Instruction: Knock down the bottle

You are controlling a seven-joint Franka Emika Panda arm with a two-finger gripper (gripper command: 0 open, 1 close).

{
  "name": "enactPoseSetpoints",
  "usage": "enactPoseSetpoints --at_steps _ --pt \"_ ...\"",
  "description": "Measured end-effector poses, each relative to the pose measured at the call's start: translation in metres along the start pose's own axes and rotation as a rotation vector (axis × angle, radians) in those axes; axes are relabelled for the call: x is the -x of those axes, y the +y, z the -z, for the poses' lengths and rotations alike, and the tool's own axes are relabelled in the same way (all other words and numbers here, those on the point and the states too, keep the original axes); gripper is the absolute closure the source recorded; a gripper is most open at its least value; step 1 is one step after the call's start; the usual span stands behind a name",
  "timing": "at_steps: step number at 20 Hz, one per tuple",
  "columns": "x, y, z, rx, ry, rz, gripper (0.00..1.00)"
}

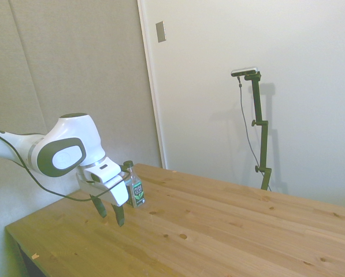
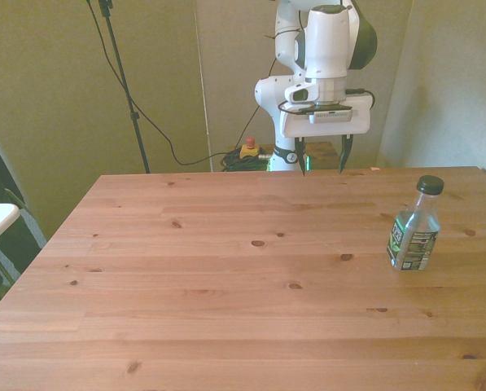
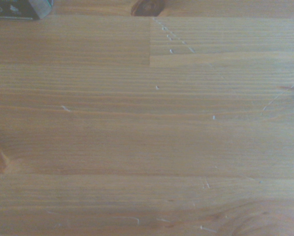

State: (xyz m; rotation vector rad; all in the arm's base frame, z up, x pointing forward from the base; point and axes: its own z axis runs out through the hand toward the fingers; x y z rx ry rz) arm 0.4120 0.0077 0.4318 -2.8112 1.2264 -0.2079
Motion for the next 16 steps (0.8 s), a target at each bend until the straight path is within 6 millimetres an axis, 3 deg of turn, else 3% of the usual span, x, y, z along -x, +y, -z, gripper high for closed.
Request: enactPoseSetpoints --at_steps 2,3,6,10,16 --pt "0.0 0.0 -0.001 0.002 -0.002 0.001 0.0" --pt "0.003 -0.002 0.0 0.004 -0.008 0.002 1.0" --pt "0.017 -0.021 0.011 0.005 -0.017 -0.008 1.0" --pt "0.038 -0.062 0.031 -0.011 0.008 -0.057 1.0" --pt "0.037 -0.115 0.042 -0.004 -0.013 -0.131 1.0"
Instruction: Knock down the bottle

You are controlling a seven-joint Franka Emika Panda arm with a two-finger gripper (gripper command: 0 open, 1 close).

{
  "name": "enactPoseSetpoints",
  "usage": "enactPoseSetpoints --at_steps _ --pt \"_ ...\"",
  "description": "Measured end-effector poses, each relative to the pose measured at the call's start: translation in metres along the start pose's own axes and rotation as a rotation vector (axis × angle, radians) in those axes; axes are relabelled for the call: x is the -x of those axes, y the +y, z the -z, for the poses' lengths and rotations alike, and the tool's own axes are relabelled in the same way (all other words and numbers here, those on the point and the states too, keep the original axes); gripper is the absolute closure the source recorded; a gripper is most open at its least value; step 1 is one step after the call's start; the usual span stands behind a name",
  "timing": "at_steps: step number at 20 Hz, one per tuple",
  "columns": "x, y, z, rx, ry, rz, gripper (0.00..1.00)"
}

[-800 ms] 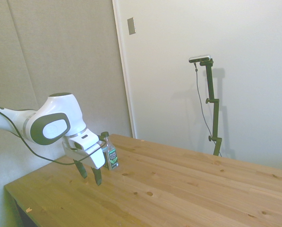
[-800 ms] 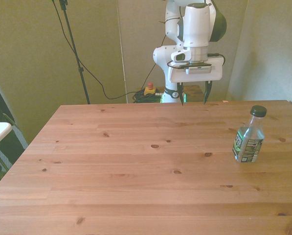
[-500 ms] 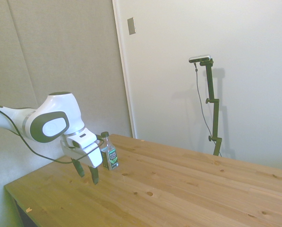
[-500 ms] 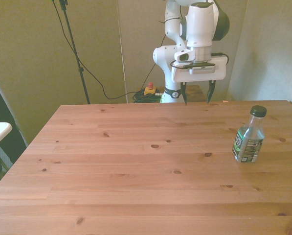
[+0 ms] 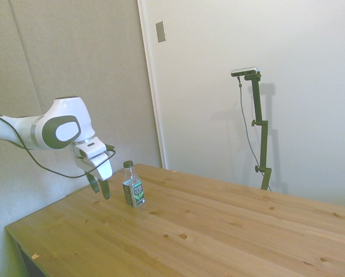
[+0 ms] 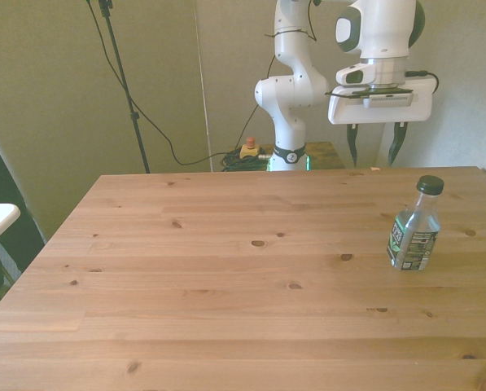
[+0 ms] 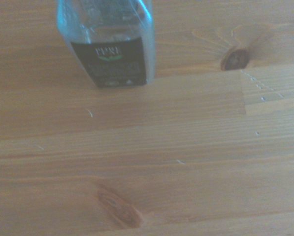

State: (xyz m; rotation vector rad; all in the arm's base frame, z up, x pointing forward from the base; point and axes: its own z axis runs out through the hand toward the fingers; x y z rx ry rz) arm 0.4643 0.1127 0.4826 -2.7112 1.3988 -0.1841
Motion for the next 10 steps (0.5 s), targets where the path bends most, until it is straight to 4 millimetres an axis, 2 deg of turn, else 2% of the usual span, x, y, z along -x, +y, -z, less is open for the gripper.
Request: enactPoseSetpoints --at_steps 5,10 --pt "-0.007 -0.039 0.004 0.028 0.002 -0.023 1.0" --pt "-0.019 -0.068 -0.002 0.033 0.016 -0.037 1.0"
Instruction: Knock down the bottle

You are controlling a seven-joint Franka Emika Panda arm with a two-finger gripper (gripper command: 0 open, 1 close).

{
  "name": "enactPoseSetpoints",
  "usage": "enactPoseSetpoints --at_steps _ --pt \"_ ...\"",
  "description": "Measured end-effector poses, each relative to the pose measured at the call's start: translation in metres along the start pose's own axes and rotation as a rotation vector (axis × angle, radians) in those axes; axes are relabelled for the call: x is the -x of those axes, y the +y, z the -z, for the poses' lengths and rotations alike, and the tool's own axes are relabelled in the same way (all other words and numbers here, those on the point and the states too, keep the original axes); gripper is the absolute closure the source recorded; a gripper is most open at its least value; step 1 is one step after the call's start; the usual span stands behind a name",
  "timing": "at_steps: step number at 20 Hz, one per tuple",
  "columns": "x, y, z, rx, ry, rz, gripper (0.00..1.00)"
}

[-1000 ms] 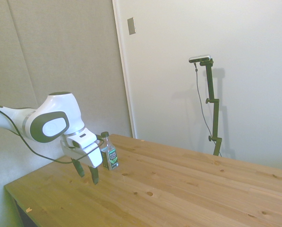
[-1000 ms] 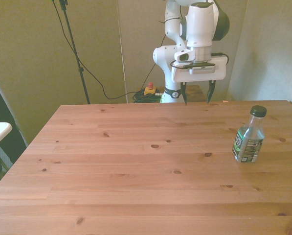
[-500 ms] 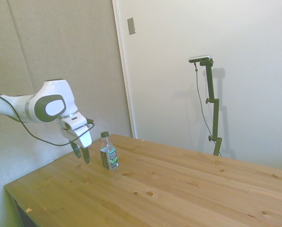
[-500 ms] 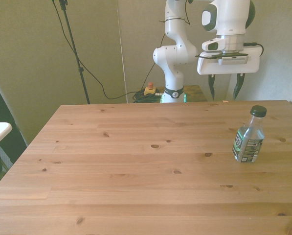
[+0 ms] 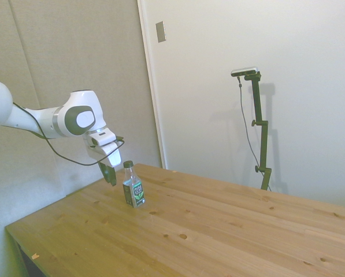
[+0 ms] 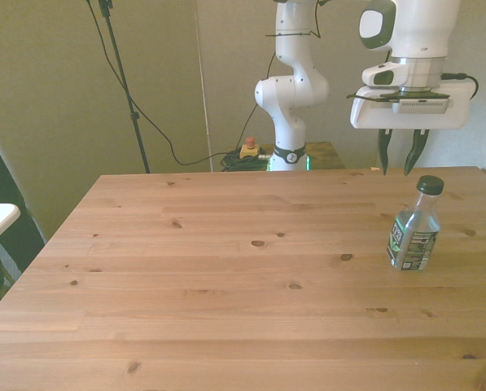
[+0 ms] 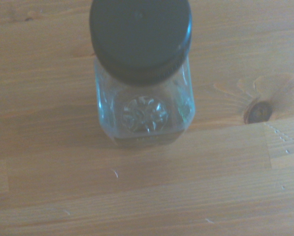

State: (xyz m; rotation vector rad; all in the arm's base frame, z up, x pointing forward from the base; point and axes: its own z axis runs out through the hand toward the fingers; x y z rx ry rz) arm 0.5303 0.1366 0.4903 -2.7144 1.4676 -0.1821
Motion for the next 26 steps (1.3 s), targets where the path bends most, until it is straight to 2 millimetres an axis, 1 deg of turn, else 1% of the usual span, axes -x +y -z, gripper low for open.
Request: enactPoseSetpoints --at_steps 3,9,14,18,21,26 --pt "-0.008 -0.015 -0.005 -0.001 0.004 -0.007 1.0" --pt "-0.02 -0.044 -0.003 -0.022 0.015 -0.026 1.0" --pt "-0.029 -0.073 -0.005 -0.042 0.031 -0.054 1.0" --pt "-0.046 -0.1 -0.006 -0.054 0.053 -0.088 1.0" --pt "-0.06 -0.12 -0.013 -0.067 0.067 -0.102 1.0" --pt "-0.078 -0.139 -0.021 -0.093 0.084 -0.118 1.0"
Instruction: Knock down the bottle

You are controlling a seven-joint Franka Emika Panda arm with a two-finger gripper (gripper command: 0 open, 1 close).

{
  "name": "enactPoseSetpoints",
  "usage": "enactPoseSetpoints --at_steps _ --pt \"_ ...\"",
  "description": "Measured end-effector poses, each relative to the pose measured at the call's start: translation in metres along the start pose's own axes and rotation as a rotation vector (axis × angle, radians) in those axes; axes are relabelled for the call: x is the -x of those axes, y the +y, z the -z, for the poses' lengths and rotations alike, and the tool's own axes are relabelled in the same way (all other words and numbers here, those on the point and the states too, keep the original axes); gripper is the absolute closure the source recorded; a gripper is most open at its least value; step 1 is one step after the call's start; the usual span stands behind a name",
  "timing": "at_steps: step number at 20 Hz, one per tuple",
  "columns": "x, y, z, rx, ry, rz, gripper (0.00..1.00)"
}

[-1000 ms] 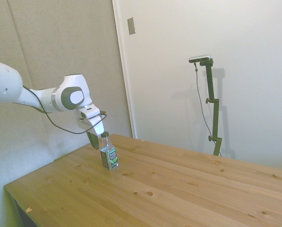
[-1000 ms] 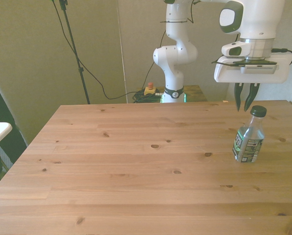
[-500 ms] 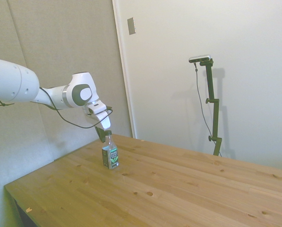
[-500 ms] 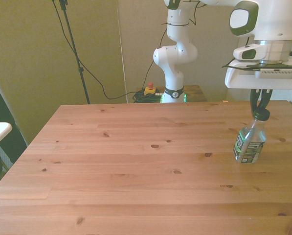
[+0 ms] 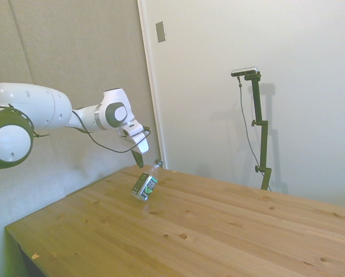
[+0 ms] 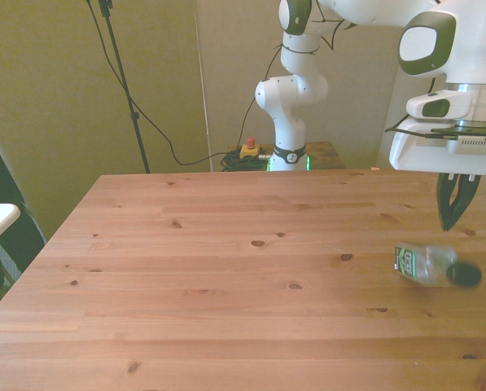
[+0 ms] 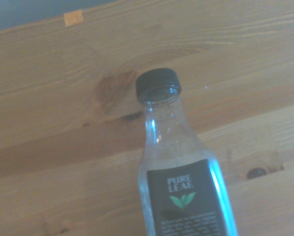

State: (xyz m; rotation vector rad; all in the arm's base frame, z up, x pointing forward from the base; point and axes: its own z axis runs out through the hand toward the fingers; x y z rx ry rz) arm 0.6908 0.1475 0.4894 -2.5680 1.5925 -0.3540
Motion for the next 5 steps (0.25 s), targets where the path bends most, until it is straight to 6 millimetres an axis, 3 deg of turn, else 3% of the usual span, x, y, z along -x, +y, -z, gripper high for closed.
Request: enactPoseSetpoints --at_steps 5 --pt "-0.016 -0.014 -0.001 -0.033 0.034 -0.005 1.0"
